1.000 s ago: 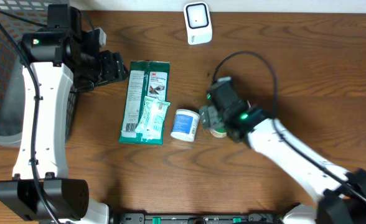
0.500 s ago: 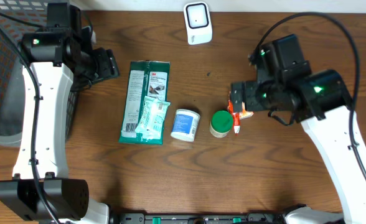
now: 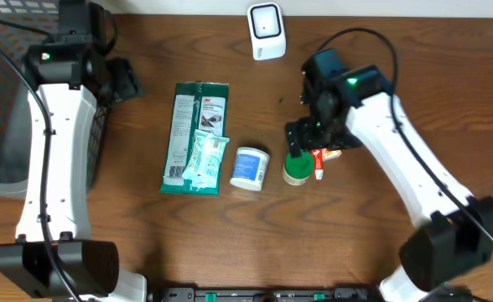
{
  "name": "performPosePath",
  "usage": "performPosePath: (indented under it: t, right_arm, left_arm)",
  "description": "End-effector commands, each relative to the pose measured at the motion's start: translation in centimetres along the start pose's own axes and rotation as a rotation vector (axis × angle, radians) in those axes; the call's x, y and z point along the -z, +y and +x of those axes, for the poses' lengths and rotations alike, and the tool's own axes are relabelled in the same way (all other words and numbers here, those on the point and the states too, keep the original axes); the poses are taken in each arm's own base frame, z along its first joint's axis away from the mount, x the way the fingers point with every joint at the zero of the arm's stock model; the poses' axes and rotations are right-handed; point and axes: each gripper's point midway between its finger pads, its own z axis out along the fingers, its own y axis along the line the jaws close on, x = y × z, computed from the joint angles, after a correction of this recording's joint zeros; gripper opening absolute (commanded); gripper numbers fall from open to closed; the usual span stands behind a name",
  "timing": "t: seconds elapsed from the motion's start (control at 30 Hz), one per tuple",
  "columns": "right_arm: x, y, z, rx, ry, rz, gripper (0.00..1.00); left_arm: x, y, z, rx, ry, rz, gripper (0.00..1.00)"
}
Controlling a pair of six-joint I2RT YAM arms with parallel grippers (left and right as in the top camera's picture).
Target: Scan the item barcode
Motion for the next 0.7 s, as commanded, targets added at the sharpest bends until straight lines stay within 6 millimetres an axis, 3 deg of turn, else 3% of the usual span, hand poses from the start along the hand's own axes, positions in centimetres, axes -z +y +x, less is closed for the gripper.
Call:
performPosePath:
  t: [0.0,0.33,0.67]
  right_arm:
    - [-1.2,0.5,-0.1,0.042,0.017,0.034,0.99]
    - [-2.1,0.4,0.2,0.037,0.042,0.054,0.99]
    - [-5.2,1.0,0.7,0.052,0.047,0.027,0.99]
  left_arm:
    - [-0.5,1.2,-0.4,-0.002,-0.009,-0.043,0.78]
    - [-1.5,1.1,-0.9,-0.085,-0.006,-0.047,0.78]
    - [-1.9,1.1,-0.8,-0.087,0.004,-0.05,0.78]
